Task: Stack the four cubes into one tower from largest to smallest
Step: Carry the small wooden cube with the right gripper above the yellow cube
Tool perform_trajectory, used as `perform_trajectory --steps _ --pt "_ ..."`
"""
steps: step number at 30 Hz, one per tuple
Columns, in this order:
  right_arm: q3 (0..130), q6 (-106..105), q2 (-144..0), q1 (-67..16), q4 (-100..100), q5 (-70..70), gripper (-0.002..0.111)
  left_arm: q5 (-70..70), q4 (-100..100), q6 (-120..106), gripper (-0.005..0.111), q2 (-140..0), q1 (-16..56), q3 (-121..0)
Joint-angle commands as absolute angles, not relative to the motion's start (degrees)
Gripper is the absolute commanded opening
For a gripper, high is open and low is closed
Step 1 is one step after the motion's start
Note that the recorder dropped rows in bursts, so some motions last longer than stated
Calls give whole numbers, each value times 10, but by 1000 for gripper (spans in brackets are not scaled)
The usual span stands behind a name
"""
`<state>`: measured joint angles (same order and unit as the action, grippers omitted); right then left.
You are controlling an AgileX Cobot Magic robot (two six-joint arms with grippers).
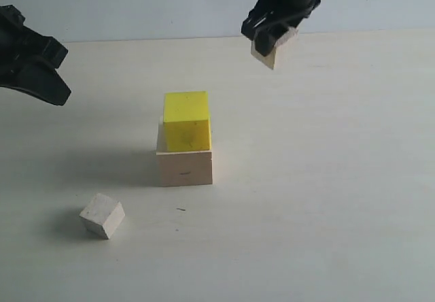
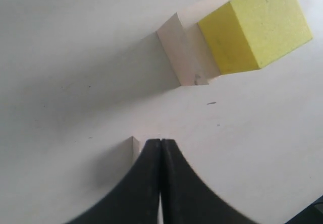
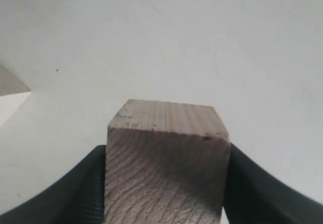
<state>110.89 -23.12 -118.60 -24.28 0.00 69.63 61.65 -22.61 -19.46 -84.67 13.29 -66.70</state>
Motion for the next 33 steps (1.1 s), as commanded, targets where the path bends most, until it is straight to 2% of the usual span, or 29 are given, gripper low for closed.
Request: perform_trajectory --steps 1,6,17,33 --pt "1113 -389 -1132 -243 72 700 0 636 -225 -194 0 -846 132 -667" --pt "1113 -496 -1105 -243 143 700 0 648 -225 -194 0 -846 132 -667" --pt "1113 -515 -1107 -247 212 700 0 652 -228 -197 0 -846 132 -667" --pt "1113 -521 -1107 -357 161 700 0 656 -228 -207 0 -846 132 -667"
